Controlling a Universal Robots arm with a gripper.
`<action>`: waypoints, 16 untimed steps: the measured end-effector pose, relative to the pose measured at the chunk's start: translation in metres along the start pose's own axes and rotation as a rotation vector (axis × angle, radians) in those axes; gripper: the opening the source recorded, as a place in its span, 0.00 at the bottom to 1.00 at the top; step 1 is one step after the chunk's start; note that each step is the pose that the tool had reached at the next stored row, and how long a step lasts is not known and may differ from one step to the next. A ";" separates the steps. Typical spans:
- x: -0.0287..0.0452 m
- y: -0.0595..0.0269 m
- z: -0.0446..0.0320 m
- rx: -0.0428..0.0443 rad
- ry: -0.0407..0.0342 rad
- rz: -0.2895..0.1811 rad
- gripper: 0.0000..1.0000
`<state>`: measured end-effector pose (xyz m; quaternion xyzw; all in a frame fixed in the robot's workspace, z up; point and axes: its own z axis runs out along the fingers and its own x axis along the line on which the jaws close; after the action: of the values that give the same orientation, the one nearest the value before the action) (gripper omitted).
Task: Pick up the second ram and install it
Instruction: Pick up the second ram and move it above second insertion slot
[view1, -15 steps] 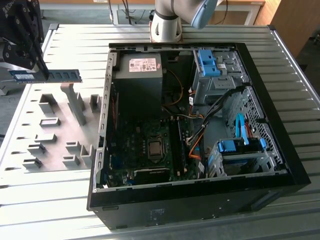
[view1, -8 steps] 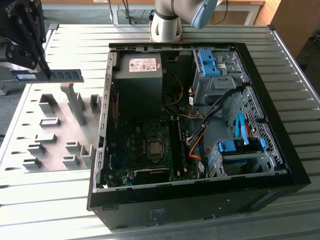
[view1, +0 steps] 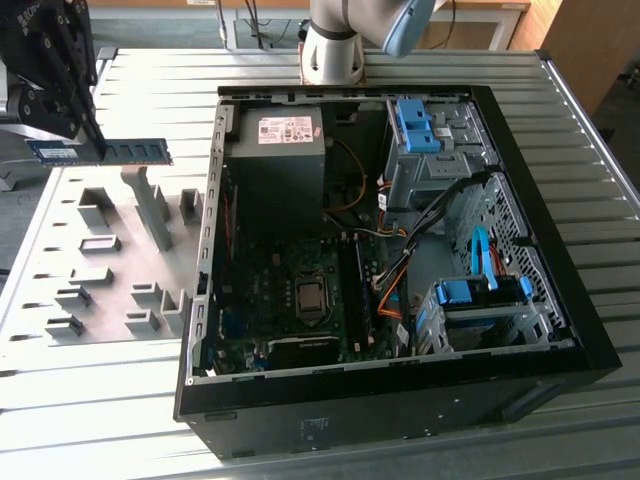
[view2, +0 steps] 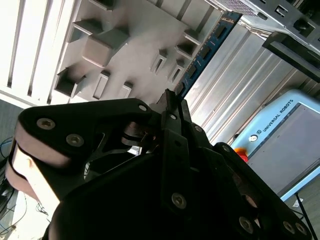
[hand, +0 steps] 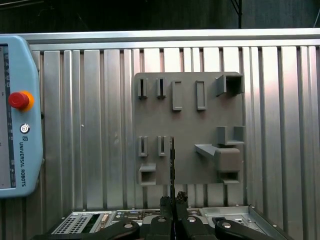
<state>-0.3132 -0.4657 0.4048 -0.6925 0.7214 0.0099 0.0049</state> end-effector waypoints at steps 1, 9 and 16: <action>0.0000 -0.0010 0.0000 0.0000 0.0000 0.000 0.14; -0.0002 -0.0049 0.0000 0.0000 0.0000 0.000 0.14; -0.0004 -0.0093 -0.0001 0.0000 0.0000 0.000 0.14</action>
<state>-0.3039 -0.4657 0.4048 -0.6925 0.7214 0.0099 0.0049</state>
